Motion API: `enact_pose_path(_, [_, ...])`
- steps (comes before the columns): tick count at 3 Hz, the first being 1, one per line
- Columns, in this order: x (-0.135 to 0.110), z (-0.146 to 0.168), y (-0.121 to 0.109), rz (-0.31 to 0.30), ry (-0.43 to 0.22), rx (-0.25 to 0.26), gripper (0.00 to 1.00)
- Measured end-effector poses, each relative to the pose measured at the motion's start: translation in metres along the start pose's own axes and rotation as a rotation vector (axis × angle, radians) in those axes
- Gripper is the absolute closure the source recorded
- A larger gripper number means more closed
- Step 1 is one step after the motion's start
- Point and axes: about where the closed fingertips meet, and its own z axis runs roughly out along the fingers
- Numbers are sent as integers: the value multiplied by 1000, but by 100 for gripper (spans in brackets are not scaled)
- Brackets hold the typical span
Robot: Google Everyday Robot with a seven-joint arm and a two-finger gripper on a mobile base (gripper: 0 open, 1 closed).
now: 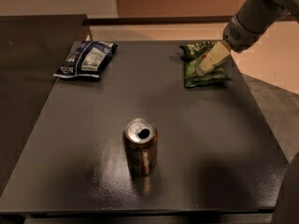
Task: Move green jalapeno chip bag near orange can
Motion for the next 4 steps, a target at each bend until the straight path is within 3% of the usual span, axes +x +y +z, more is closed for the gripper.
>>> enact_pose_path(1, [-2, 13, 3, 23, -11, -13, 0])
enact_pose_path(2, [-3, 21, 9, 16, -7, -15, 17])
enact_pose_path(4, [2, 23, 18, 5, -13, -34, 64])
